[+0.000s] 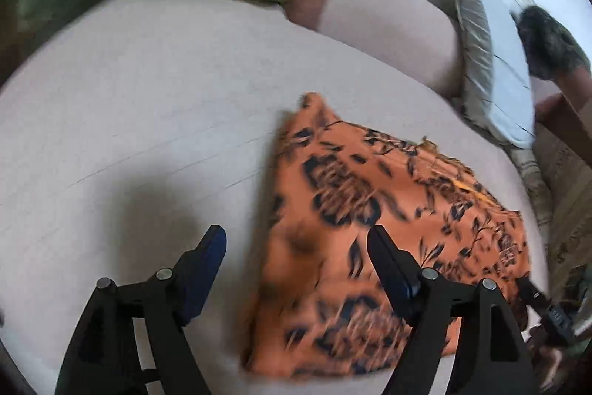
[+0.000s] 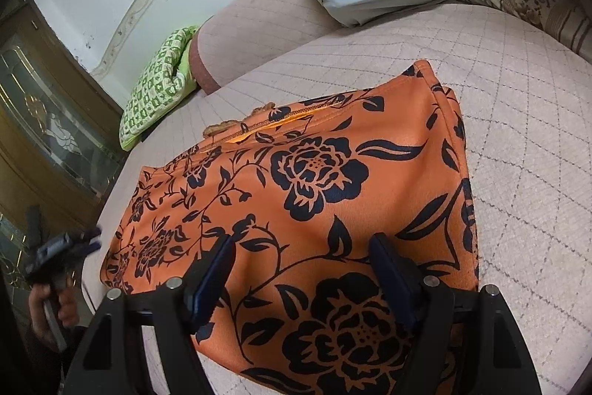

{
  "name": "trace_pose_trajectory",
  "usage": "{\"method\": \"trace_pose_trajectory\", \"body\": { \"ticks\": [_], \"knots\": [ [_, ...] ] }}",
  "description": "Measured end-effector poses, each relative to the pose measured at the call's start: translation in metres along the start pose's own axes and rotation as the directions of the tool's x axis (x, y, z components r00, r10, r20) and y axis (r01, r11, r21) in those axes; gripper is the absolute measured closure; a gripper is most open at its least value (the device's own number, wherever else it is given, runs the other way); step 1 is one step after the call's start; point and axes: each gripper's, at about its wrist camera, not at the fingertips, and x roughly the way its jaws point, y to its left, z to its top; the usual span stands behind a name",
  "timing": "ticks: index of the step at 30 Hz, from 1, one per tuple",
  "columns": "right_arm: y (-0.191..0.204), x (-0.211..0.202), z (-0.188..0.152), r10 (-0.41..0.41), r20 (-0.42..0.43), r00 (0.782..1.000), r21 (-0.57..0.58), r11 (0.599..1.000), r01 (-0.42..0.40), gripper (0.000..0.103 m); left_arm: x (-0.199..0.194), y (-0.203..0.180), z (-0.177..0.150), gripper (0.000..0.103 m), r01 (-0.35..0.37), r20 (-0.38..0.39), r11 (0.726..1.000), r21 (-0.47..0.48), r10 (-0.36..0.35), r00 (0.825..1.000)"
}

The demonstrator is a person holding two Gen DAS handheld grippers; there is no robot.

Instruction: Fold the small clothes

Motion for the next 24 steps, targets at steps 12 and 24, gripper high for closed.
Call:
{"method": "trace_pose_trajectory", "body": {
  "ticks": [12,24],
  "knots": [
    [0.0,0.005,0.002,0.001,-0.003,1.0,-0.008,1.0,-0.001,0.025,0.075,-0.014,0.05,0.094,-0.12,-0.045,0.991,0.064,0.123,0.991],
    [0.0,0.005,0.002,0.006,-0.001,1.0,-0.003,1.0,-0.006,0.025,0.064,-0.026,0.056,0.071,-0.3,0.008,0.947,0.117,0.301,0.954]
  ]
}}
